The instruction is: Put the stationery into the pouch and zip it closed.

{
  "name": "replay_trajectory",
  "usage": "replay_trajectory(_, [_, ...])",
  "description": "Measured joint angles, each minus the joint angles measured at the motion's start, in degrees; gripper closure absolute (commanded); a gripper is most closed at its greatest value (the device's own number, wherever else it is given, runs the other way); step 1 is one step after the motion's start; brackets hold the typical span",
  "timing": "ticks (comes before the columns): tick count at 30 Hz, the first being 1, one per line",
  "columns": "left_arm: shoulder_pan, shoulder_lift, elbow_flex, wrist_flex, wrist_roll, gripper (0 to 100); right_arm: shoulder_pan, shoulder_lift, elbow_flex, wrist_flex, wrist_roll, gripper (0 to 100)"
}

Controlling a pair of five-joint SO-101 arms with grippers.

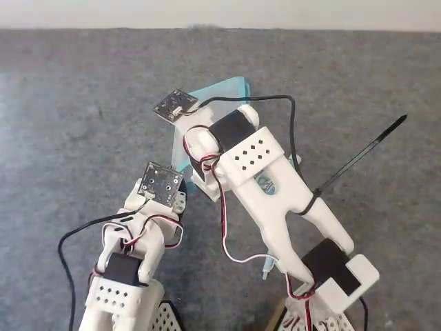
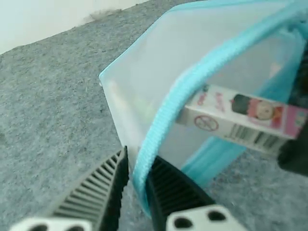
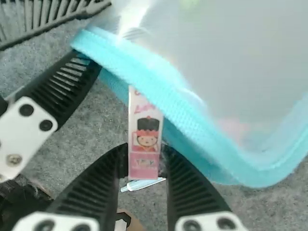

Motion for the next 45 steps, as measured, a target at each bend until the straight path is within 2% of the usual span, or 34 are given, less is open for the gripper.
replay_trajectory(3, [0.0, 0.0, 0.0, 0.0, 0.0, 99, -0.1, 0.0, 0.0, 0.0, 0.0, 80.7])
replay_trajectory(5, [0.2, 0.0, 0.1, 0.0, -0.2, 99, -0.2, 0.0, -0.3, 0.1, -0.1, 78.4])
replay_trajectory(19, [0.7, 0.0, 0.1, -0.1, -0.5, 99, 0.0, -0.6, -0.9, -0.3, -0.4, 80.0])
replay_trajectory(24, [-2.2, -0.1, 0.1, -0.3, -0.5, 99, 6.0, -10.6, 0.4, -0.3, -0.3, 80.0])
replay_trajectory(29, [-11.1, 0.0, -1.9, -0.2, 4.0, 99, 14.8, -24.1, 11.7, -1.1, -2.2, 80.0])
replay_trajectory(34, [-15.0, 0.1, -2.5, 0.1, 6.4, 99, 22.9, -27.1, 34.2, -12.7, -3.1, 80.0])
replay_trajectory(39, [-15.6, 0.1, -4.7, 1.9, 6.8, 99, 23.5, -27.1, 54.0, -25.9, -4.3, 80.0])
replay_trajectory(42, [-15.0, 0.1, -4.7, 2.0, 6.8, 99, 23.7, -27.1, 56.8, -28.0, -5.0, 80.1])
replay_trajectory(45, [-17.3, 0.1, -5.1, 2.0, 6.8, 99, 22.2, -26.5, 57.6, -28.0, -5.1, 80.1])
